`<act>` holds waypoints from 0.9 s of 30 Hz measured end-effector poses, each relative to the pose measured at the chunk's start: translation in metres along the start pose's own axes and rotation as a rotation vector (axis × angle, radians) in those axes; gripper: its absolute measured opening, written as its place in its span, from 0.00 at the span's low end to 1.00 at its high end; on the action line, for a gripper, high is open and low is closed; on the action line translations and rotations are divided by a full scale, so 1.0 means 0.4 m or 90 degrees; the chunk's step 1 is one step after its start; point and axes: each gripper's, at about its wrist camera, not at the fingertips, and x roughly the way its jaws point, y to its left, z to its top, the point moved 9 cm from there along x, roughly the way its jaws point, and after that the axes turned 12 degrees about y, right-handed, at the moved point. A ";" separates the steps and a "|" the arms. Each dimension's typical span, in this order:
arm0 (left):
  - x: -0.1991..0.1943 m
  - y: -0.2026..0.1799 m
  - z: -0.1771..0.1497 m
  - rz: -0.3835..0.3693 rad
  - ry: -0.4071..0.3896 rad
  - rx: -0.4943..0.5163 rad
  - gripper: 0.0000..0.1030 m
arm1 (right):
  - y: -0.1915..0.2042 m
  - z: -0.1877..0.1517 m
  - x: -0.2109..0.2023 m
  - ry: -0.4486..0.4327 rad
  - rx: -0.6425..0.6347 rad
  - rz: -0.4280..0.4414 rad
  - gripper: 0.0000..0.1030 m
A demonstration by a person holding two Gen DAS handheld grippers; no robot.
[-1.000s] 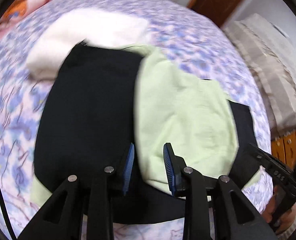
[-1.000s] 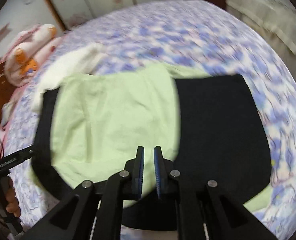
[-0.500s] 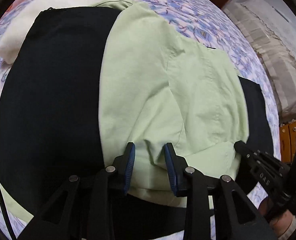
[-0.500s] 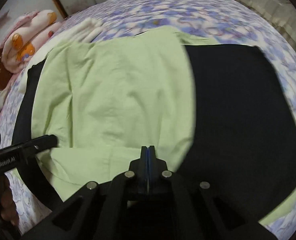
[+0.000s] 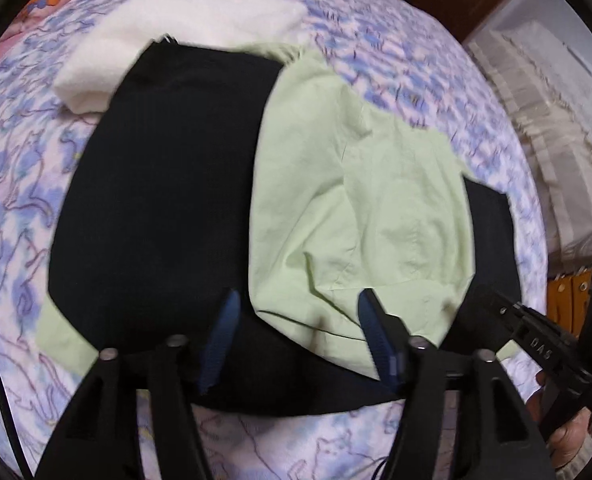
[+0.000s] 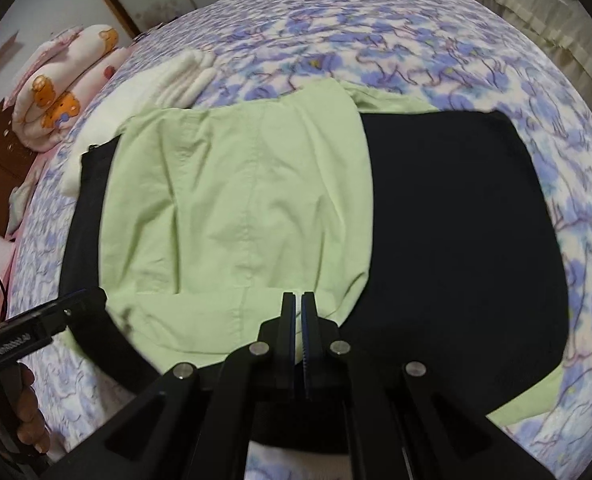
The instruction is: Fold large clothes
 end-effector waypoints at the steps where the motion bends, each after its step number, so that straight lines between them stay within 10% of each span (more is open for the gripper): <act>1: -0.017 0.000 -0.002 -0.005 -0.002 0.005 0.61 | 0.008 -0.002 -0.012 0.001 -0.004 -0.005 0.03; 15: -0.166 0.062 -0.103 -0.056 0.039 0.083 0.64 | 0.177 -0.182 -0.181 0.002 0.013 0.001 0.08; 27: 0.052 0.186 -0.292 -0.168 0.059 -0.141 0.64 | 0.169 -0.171 -0.090 -0.042 -0.048 -0.012 0.18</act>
